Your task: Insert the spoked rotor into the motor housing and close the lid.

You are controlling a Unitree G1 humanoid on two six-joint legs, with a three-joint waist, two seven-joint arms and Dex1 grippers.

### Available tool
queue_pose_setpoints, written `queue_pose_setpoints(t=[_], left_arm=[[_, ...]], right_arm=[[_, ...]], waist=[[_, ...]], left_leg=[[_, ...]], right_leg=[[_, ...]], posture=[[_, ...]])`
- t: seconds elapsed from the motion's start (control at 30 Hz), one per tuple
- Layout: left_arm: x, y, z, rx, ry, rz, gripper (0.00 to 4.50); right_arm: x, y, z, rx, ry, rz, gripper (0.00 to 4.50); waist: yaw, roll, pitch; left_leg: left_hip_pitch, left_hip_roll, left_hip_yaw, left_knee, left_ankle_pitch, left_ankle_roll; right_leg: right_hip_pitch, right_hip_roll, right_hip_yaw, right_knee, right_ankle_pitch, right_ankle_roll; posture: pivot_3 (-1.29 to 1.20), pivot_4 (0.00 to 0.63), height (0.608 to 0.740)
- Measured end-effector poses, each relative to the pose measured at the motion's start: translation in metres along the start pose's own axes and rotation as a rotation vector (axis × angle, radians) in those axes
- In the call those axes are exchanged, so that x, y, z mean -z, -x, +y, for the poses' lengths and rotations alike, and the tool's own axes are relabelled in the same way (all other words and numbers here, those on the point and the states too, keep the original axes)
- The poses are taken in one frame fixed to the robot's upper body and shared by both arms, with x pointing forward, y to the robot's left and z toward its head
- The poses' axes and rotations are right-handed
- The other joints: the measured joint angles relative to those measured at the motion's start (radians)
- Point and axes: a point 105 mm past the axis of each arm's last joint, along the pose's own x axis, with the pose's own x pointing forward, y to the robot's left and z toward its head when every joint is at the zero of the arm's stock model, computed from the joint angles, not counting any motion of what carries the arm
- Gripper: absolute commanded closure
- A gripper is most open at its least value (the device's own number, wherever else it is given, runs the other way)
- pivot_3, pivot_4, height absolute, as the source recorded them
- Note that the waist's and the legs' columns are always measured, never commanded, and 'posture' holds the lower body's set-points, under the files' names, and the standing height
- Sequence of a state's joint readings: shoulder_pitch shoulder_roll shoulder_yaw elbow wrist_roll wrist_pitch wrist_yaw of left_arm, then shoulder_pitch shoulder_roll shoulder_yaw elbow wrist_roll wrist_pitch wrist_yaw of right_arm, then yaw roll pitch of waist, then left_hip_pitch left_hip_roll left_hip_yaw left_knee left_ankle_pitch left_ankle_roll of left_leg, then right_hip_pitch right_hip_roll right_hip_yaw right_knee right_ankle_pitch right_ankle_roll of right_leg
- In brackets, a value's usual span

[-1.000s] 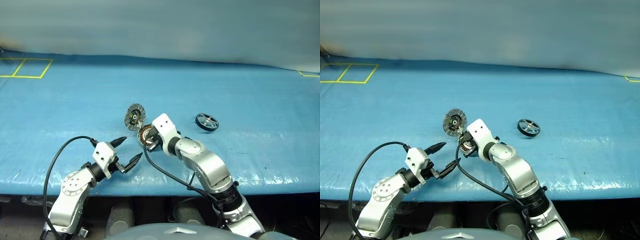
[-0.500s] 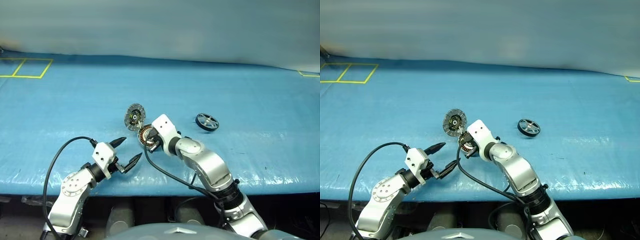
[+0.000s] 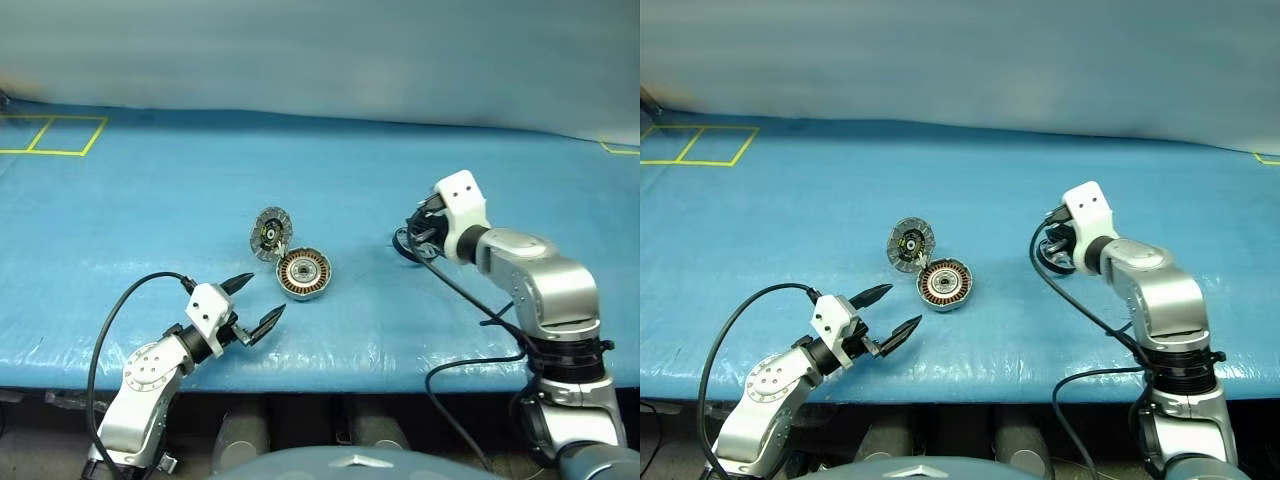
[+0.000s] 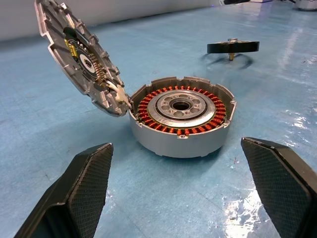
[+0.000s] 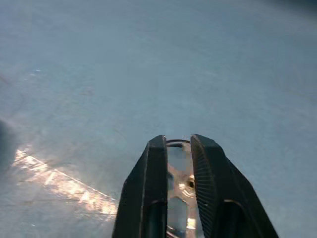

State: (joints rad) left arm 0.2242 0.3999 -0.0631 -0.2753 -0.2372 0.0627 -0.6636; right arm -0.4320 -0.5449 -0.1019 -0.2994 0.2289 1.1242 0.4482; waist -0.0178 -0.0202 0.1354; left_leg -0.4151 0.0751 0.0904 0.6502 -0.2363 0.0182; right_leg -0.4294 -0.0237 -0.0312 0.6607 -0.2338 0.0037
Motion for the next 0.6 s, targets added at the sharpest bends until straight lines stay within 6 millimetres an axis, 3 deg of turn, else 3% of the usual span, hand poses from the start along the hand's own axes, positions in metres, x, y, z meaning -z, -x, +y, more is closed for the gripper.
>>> queue_pose_setpoints(t=[0.1,0.6], left_arm=[[0.0,0.0,-0.001,0.002,0.002,0.0,0.0],[0.001,0.0,-0.001,-0.001,0.001,0.005,0.0]], right_arm=[[0.0,0.001,-0.009,0.043,-0.021,0.002,1.92],[0.035,-0.015,-0.008,0.037,-0.122,0.112,1.92]], waist=[[-0.001,0.0,0.0],[0.003,0.0,0.0]], left_leg=[[0.0,0.0,-0.001,0.0,0.0,0.0],[0.0,0.001,0.0,0.001,0.0,0.0]], right_leg=[[0.0,0.001,0.001,0.001,0.001,0.001],[0.0,-0.001,0.003,0.0,0.001,0.002]], posture=[[0.0,0.15,0.74],[0.0,0.15,0.74]])
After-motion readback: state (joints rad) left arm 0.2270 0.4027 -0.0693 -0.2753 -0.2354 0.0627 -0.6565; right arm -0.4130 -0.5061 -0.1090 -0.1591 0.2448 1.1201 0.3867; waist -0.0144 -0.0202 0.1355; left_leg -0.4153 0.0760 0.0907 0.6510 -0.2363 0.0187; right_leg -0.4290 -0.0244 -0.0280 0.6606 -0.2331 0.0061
